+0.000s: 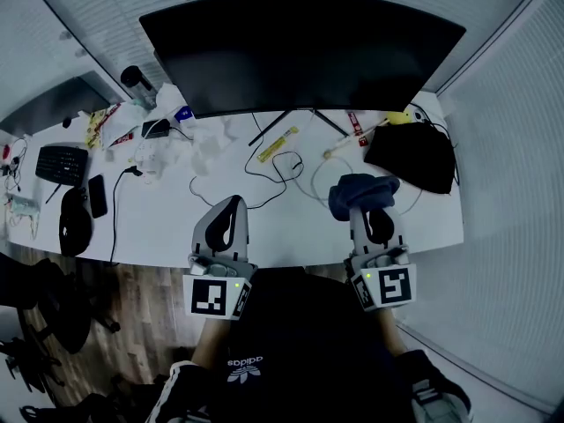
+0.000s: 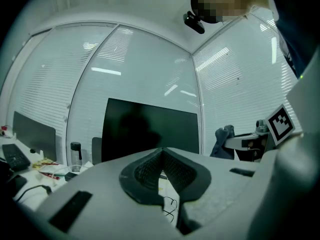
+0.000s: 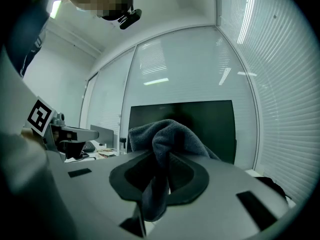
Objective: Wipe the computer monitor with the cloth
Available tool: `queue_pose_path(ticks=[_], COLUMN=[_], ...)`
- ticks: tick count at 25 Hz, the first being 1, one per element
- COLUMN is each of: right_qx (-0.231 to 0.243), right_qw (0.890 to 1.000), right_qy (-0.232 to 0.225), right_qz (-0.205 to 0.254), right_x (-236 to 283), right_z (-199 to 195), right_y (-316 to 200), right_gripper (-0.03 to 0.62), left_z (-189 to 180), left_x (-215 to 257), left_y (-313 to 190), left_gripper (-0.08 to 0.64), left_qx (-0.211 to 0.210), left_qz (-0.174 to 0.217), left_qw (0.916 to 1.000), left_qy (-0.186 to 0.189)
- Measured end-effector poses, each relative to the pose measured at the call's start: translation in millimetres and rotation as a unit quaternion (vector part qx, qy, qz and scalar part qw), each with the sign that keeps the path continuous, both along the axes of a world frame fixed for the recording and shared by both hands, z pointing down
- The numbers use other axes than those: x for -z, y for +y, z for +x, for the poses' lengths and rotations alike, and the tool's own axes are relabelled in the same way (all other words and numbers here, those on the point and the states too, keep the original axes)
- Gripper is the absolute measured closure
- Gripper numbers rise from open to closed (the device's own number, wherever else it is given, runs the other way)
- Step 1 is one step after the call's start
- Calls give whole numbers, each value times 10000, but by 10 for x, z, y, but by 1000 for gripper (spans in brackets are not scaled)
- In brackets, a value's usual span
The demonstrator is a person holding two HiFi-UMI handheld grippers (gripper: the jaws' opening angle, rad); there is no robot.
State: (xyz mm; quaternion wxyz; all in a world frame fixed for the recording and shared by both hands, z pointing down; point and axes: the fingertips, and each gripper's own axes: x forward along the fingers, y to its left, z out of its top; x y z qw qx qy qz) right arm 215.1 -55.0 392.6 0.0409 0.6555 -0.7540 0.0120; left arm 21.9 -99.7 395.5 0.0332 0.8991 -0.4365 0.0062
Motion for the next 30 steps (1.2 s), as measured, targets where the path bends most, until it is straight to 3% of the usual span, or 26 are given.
queue_pose_path(ticks=[12, 17, 23, 30], right_qx=[405, 620, 930, 1213], right_qw=[9976, 9914, 9853, 9721], right_qy=[99, 197, 227, 198], right_qz=[548, 1138, 1413, 1997], right_x=[485, 989, 1420, 1909], right_z=[-676, -938, -1352, -1776], right_y=[-519, -845, -1265, -1658], right_gripper=[545, 545, 545, 545], left_z=[-425, -593, -834, -909], left_x=[192, 271, 313, 481], left_y=[-347, -405, -387, -401], left_gripper=[555, 556, 557, 557], left_qx=[16, 88, 206, 108], left_qz=[156, 282, 238, 555], left_qw=[9999, 9995, 9994, 9982], left_qy=[17, 139, 148, 207])
